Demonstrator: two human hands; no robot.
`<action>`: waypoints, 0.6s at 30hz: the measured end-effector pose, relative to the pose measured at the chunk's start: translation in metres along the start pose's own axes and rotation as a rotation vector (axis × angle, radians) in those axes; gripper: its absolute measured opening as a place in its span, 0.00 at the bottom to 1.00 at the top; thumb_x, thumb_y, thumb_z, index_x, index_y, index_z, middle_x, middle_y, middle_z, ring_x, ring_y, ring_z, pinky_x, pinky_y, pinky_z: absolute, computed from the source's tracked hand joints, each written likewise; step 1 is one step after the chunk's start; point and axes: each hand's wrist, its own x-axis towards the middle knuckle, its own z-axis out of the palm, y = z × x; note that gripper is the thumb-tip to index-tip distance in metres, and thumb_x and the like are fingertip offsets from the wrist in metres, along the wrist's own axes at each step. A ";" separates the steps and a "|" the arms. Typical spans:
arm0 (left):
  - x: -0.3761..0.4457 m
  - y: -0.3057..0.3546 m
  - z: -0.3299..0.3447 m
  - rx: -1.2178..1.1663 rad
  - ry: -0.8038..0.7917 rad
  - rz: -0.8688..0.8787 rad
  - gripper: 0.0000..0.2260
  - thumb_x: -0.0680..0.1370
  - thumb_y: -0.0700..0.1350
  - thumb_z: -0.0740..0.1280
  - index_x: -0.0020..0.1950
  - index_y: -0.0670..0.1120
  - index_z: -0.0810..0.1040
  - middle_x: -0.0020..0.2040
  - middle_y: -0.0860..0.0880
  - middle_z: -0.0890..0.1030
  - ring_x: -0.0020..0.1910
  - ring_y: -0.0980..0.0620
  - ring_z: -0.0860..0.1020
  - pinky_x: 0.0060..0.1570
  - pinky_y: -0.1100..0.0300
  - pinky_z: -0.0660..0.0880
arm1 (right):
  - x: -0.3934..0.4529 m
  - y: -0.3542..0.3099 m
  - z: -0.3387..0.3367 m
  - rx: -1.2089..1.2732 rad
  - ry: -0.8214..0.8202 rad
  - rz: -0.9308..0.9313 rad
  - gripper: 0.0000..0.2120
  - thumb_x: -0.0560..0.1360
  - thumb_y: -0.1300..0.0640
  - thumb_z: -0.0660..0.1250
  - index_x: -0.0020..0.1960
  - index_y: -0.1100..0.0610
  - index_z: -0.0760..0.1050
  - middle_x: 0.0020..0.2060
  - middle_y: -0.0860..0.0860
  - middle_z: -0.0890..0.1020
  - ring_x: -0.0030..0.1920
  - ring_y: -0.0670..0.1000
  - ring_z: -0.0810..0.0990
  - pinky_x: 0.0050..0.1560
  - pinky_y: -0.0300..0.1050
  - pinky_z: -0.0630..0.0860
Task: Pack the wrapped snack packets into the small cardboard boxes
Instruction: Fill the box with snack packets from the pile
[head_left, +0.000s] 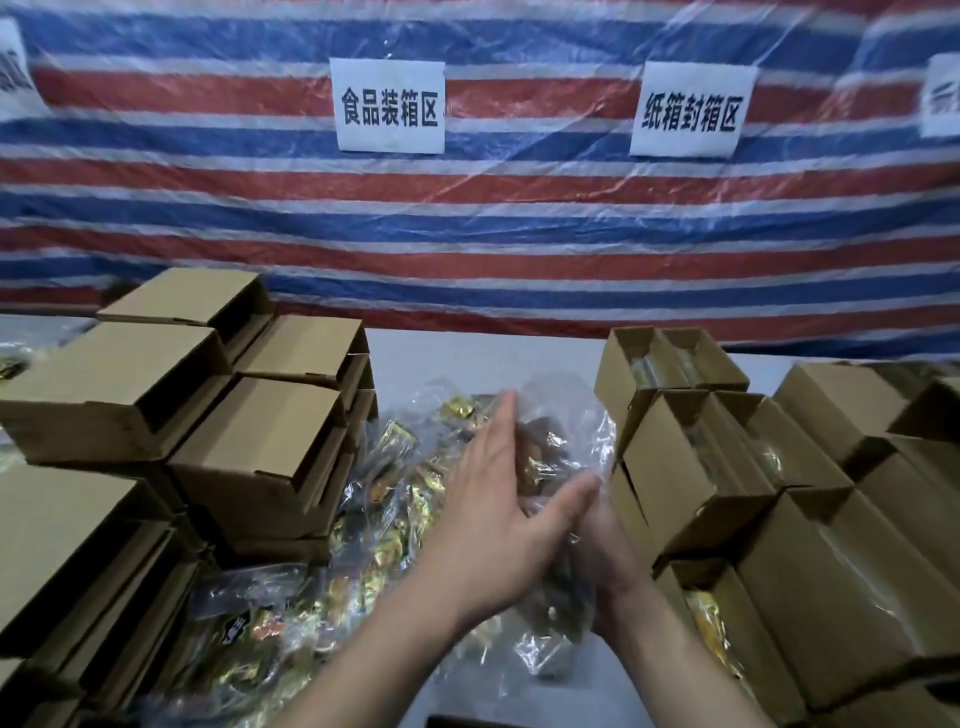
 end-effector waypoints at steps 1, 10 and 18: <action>0.004 0.002 0.001 -0.032 -0.005 0.007 0.46 0.65 0.82 0.49 0.78 0.64 0.43 0.79 0.63 0.50 0.77 0.63 0.49 0.76 0.55 0.50 | -0.002 0.000 -0.002 -0.017 0.013 -0.007 0.24 0.81 0.36 0.55 0.67 0.48 0.77 0.65 0.52 0.80 0.66 0.51 0.77 0.58 0.44 0.78; 0.028 0.013 0.002 -0.274 0.030 -0.136 0.32 0.73 0.69 0.59 0.73 0.55 0.66 0.66 0.54 0.76 0.63 0.57 0.75 0.65 0.55 0.71 | -0.017 -0.009 -0.016 0.054 -0.193 0.008 0.35 0.74 0.35 0.66 0.74 0.55 0.70 0.71 0.58 0.73 0.71 0.59 0.71 0.71 0.59 0.68; 0.034 0.024 -0.005 -0.176 0.119 -0.091 0.12 0.77 0.60 0.66 0.53 0.55 0.70 0.46 0.56 0.78 0.43 0.61 0.77 0.42 0.61 0.73 | -0.016 -0.012 -0.014 -0.249 -0.161 0.090 0.29 0.55 0.46 0.86 0.51 0.59 0.86 0.49 0.61 0.85 0.49 0.57 0.85 0.56 0.54 0.78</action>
